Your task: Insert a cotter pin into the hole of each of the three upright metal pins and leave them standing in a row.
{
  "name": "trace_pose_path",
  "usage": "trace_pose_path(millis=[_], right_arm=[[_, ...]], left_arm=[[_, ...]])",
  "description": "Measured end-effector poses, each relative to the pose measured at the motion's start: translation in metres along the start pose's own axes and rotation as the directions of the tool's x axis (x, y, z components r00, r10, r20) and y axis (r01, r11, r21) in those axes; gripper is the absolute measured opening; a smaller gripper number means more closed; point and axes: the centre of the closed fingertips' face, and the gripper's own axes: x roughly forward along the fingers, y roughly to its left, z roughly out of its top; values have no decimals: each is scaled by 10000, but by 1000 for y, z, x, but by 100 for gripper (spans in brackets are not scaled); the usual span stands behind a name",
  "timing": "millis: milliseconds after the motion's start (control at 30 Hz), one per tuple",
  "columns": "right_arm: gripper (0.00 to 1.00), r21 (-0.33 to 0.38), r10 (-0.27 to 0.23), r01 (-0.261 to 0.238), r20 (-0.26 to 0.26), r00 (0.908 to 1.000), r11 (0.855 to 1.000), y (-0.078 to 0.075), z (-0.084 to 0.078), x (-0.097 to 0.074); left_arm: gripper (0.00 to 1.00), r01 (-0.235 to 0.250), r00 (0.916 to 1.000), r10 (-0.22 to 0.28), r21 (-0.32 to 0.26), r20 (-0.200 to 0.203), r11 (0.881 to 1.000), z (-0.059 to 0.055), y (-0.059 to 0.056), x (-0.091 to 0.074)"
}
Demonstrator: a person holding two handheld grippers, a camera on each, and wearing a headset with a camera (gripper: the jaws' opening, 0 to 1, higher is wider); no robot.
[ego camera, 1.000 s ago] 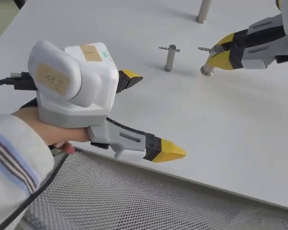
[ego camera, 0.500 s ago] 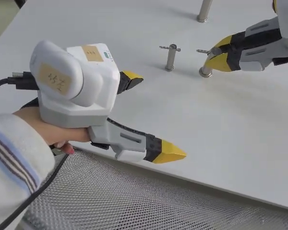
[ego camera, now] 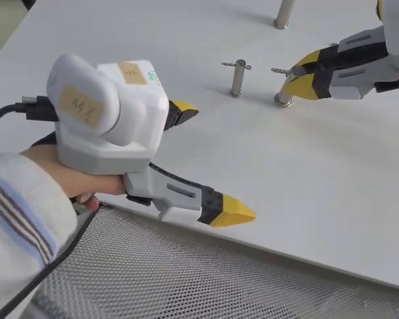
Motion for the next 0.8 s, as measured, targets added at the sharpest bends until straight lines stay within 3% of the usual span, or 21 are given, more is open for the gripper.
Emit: trace_pose_path(millis=[300, 800], right_arm=[[8, 503, -201, 193, 152, 9997, 9985, 1, -2, 0], [8, -114, -183, 185, 194, 9996, 9998, 3, -1, 0]], left_arm=[[99, 154, 9997, -150, 230, -191, 9996, 3, 2, 2], [99, 337, 9991, -335, 71, -262, 9994, 0, -4, 6]])
